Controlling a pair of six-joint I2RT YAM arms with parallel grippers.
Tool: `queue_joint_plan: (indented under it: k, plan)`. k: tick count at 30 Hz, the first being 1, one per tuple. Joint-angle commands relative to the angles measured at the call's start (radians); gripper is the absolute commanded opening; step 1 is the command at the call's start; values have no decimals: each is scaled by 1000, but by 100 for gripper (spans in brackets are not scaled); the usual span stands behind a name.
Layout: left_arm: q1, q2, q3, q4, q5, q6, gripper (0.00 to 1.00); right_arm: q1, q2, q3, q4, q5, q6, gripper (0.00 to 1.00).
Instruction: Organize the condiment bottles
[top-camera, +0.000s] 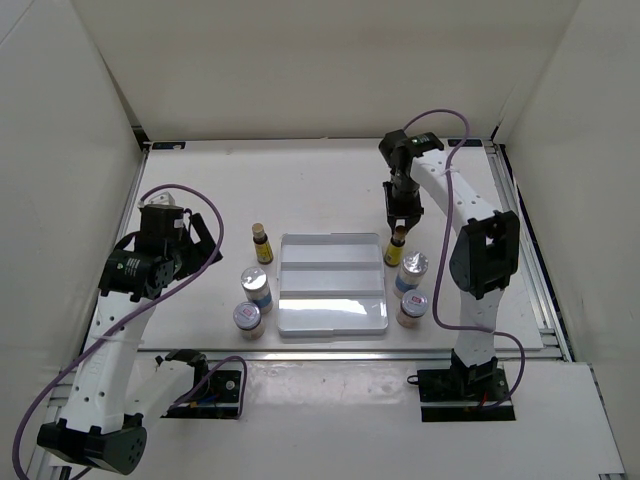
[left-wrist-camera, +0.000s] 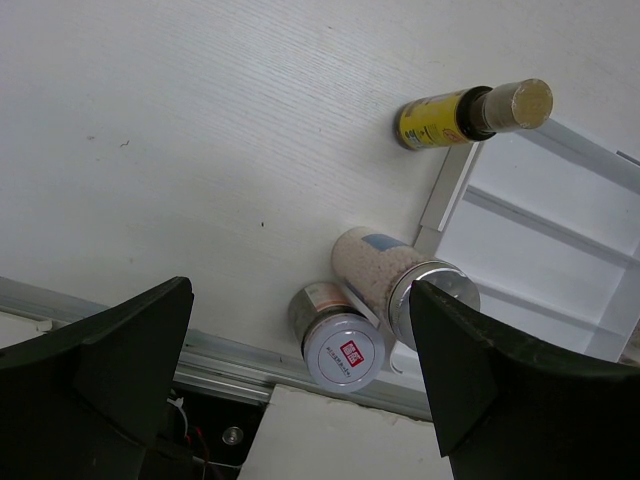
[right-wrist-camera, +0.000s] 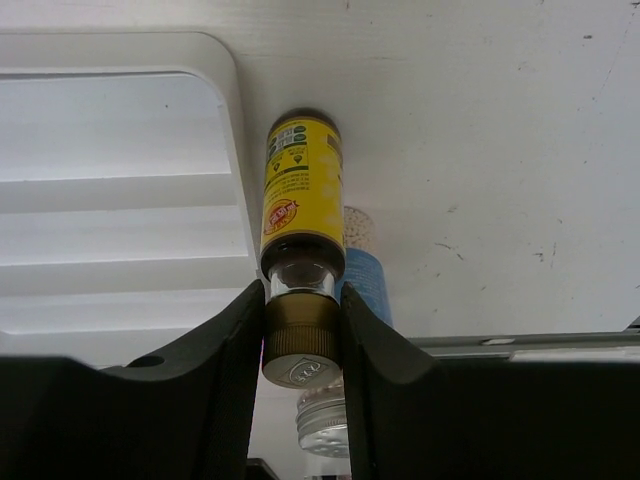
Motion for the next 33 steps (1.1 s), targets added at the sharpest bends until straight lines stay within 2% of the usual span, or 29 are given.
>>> queue_joint_plan:
  k: [1, 2, 6, 9, 14, 20, 25, 33]
  plan:
    - [-5, -12, -10, 4, -21, -2, 100, -6, -66, 38, -184, 28, 6, 24]
    - [-5, -12, -10, 4, -21, -2, 100, -6, -66, 52, -196, 28, 6, 17]
    - [-5, -12, -10, 4, -21, -2, 100, -6, -66, 179, -233, 37, 15, 7]
    - [-5, -12, -10, 4, -21, -2, 100, -6, -43, 265, -269, 26, 15, 1]
    - [-14, -12, -10, 4, -21, -2, 100, 23, -34, 374, -294, -38, 15, 0]
    - [-14, -12, -19, 4, -21, -2, 100, 114, -34, 364, -294, -47, 25, 0]
    - [-14, -12, -19, 4, -21, -2, 100, 175, -43, 278, -274, -38, 34, 0]
    - [-14, -12, -19, 4, -21, -2, 100, 175, -52, 141, -181, -5, 54, 0]
